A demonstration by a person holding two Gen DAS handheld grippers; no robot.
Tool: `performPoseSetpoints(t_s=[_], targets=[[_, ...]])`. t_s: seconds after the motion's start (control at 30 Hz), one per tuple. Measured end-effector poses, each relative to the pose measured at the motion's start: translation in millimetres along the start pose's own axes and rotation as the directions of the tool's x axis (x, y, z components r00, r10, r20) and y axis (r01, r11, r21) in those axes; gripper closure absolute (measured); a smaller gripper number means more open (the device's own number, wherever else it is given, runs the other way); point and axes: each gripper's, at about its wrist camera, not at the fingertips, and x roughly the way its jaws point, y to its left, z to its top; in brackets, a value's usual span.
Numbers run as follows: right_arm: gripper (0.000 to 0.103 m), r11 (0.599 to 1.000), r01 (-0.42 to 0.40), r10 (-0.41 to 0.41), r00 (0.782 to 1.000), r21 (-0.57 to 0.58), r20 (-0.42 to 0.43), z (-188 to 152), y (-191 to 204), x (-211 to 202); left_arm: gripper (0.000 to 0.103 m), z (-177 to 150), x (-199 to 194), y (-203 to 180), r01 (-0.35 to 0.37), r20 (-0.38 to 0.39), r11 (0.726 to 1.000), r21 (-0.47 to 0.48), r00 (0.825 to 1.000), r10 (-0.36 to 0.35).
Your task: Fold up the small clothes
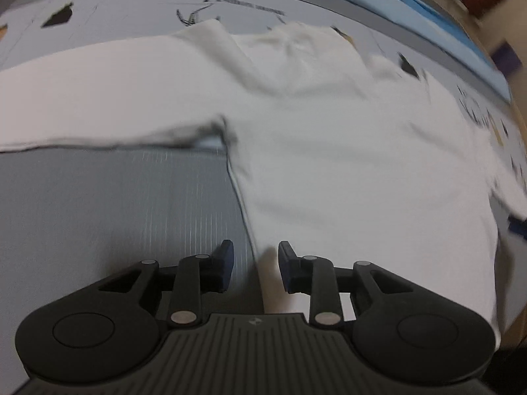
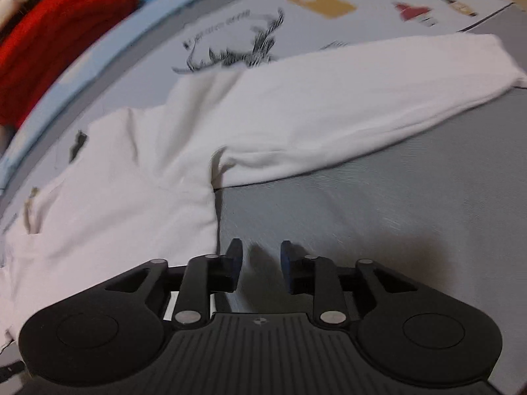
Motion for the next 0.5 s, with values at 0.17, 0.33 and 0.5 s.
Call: performPoseSetpoints(t_s=[0.17, 0.33, 0.5], targets=[[0.061, 0.996, -0.055, 0.052, 0.998, -0.073, -0.036, -43.9, -10.9, -52.8, 0.071, -70.9, -35.5, -2.4, 0.008, 0.01, 1.0, -0.029, 1.0, -0.008], [0.058, 0.987, -0.009, -0.017, 0.987, -0.161, -0.158, -107.8, -20.6, -64.1, 0.071, -130.1, -30.2, 11.4, 0.027, -0.041, 0.988, -0.149, 0.999, -0.034], [0.059, 0.979, 0.087, -0.121, 0.975, -0.182, -0.185, -148.2, -42.6, -57.3, 0.073, -165.3, -25.6, 9.3, 0.034, -0.072, 0.99, -0.137, 0.996, -0.044]])
